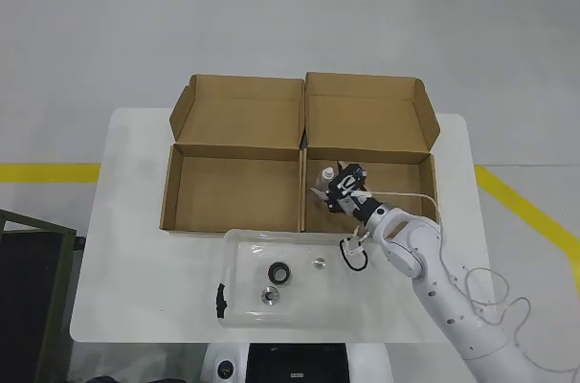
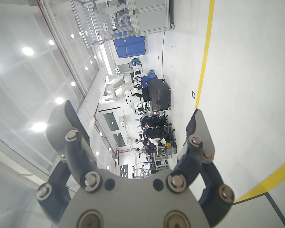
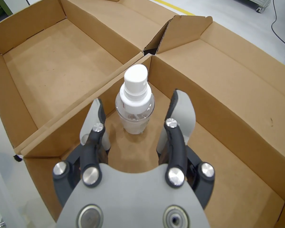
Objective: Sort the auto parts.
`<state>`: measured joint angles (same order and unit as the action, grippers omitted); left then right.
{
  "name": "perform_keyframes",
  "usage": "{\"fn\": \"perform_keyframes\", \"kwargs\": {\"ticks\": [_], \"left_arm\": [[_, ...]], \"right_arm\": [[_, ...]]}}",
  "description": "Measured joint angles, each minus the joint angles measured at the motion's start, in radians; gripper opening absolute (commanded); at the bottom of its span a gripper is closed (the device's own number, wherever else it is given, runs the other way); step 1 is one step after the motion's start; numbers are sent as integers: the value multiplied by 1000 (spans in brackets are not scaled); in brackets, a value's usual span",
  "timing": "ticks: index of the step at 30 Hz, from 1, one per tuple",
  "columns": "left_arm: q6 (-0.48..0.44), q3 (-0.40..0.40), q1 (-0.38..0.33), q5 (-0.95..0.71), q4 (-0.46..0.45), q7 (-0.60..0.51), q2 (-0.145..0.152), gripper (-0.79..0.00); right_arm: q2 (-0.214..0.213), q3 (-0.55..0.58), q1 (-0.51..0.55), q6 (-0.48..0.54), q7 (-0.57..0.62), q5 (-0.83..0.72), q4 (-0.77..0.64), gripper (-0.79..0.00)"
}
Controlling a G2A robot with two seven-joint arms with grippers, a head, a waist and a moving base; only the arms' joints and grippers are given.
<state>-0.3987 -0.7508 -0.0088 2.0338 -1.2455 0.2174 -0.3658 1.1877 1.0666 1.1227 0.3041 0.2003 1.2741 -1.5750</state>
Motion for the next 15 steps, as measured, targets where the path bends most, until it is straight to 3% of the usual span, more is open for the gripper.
{"fn": "perform_keyframes", "kwargs": {"ticks": [6,15], "left_arm": [[0,0,0,0,0,0,0,0],[0,0,0,0,0,0,0,0]], "right_arm": [[-10,34,39,10,18,45,-93,0],[-37,114,170,86,123,117,-344,0]]}}
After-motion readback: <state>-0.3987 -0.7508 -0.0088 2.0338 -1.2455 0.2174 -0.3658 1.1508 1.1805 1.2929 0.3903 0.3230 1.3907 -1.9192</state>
